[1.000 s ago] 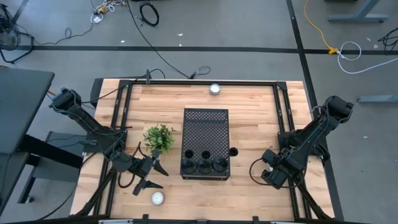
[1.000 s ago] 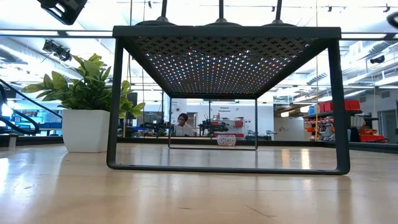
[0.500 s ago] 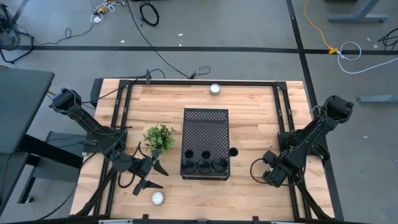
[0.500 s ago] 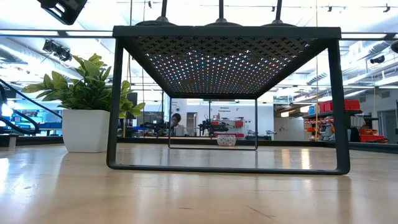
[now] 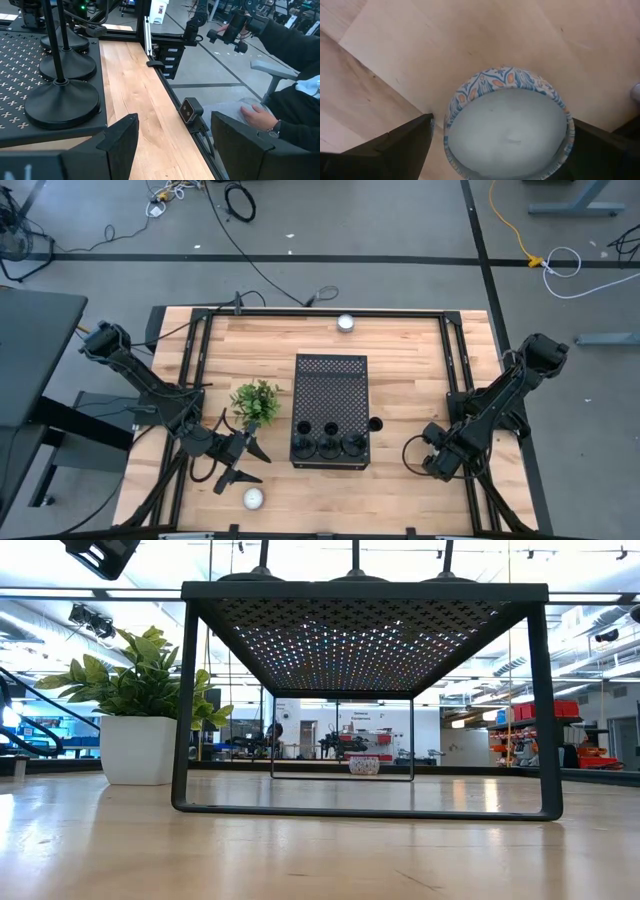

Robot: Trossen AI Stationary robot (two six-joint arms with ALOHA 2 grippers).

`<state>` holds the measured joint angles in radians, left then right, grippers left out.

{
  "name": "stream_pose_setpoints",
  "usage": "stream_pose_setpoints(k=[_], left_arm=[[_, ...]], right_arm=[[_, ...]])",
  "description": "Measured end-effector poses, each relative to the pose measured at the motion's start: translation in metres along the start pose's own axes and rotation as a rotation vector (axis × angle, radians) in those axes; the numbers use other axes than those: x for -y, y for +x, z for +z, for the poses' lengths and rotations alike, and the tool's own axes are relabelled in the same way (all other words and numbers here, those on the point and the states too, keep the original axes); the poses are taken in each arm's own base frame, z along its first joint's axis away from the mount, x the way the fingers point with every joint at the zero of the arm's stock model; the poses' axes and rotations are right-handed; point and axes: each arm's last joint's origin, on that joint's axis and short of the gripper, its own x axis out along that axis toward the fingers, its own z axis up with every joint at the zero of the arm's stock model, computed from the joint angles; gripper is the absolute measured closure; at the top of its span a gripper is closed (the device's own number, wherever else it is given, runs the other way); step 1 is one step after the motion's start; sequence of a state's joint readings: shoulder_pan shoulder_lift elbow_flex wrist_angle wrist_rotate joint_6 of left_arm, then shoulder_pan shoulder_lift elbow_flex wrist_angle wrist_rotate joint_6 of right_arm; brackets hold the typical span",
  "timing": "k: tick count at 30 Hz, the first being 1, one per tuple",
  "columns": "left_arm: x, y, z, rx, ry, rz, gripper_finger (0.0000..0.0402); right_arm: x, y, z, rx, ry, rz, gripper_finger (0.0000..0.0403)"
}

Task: Pick & Place candle stick holders
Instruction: Put the blue patterned candle on the shelf

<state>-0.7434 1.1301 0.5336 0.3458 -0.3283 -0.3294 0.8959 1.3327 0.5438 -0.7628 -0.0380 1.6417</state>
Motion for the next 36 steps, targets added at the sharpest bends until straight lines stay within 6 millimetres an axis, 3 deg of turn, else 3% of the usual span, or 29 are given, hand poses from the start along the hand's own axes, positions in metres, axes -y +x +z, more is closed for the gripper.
stream_pose_setpoints(k=[15, 19, 27, 36], left_arm=[[0.0, -0.0001, 0.0, 0.0, 0.0, 0.0, 0.0154], [0.0, 0.0, 0.0, 0.0, 0.0, 0.0, 0.0154], [0.0, -0.0001, 0.0, 0.0, 0.0, 0.0, 0.0154], [0.0, -0.0001, 0.0, 0.0, 0.0, 0.0, 0.0154]], right_arm=[[0.0002, 0.0001, 0.0013, 0.046, 0.002, -0.001, 0.0007], [0.0006, 0.0003, 0.0012, 0.037, 0.001, -0.005, 0.0029], [0.0008, 0.0002, 0.001, 0.027, 0.002, -0.006, 0.0118], [-0.0015, -0.0036, 0.0035, -0.01, 0.012, -0.019, 0.0118]])
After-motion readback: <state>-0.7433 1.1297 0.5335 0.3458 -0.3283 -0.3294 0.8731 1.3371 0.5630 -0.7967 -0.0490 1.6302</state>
